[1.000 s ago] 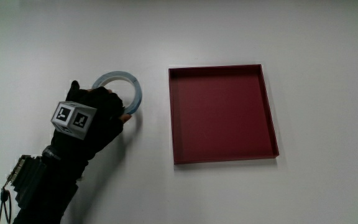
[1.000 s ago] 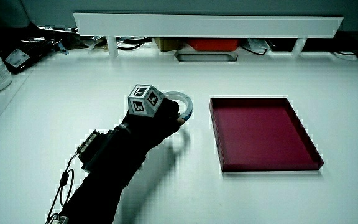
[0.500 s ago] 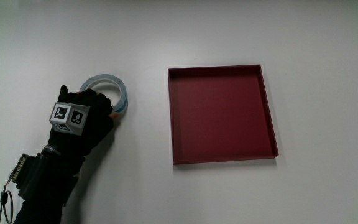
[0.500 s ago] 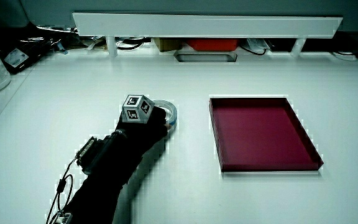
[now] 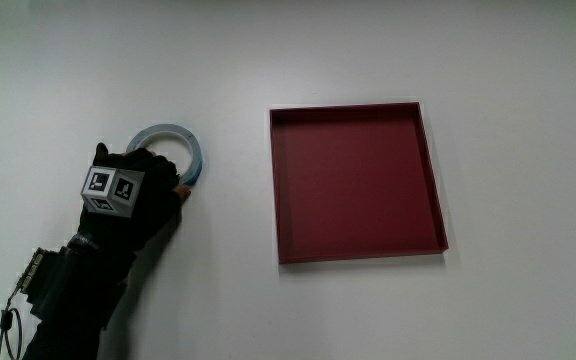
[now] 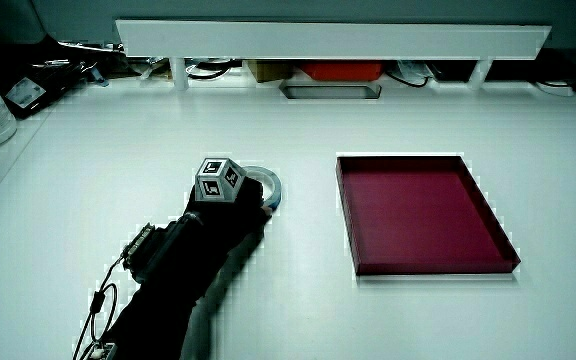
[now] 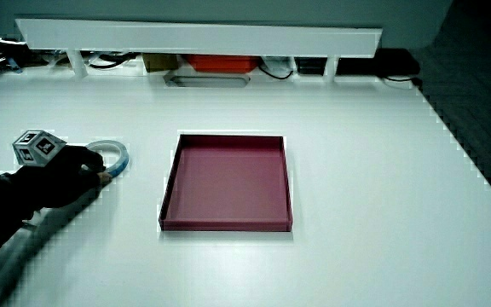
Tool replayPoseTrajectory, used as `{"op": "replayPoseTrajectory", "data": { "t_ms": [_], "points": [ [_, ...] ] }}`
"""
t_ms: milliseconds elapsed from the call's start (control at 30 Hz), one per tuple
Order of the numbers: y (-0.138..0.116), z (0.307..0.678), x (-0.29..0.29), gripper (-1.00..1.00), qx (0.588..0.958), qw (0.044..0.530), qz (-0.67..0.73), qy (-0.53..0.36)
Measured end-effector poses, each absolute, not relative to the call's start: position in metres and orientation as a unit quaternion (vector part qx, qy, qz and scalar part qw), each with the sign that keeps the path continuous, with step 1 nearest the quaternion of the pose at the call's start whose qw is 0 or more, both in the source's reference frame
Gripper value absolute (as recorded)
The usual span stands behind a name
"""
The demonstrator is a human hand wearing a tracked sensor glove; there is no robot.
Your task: Place blue tape
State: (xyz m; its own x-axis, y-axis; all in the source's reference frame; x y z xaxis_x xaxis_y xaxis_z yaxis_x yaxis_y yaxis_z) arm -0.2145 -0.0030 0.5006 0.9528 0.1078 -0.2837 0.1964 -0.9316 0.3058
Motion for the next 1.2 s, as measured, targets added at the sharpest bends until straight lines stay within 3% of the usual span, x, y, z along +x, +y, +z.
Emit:
{"op": "replayPoseTrajectory", "data": {
  "t_ms": [500, 733, 833, 1000, 1067, 1100, 1200],
  "points": [
    [0.001, 0.515, -0.227, -0.60, 0.974, 0.191, -0.108, 0.054],
    [0.013, 0.502, -0.232, -0.88, 0.969, 0.208, -0.121, 0.060],
    [0.020, 0.475, -0.221, -1.00, 0.967, 0.219, -0.114, 0.067],
    [0.038, 0.441, -0.203, -1.00, 0.962, 0.241, -0.099, 0.080],
    [0.049, 0.438, -0.199, -1.00, 0.964, 0.234, -0.099, 0.078],
    [0.050, 0.415, -0.188, -1.00, 0.972, 0.209, -0.039, 0.105],
    [0.063, 0.414, -0.183, -1.00, 0.965, 0.223, -0.076, 0.114]
  ]
}}
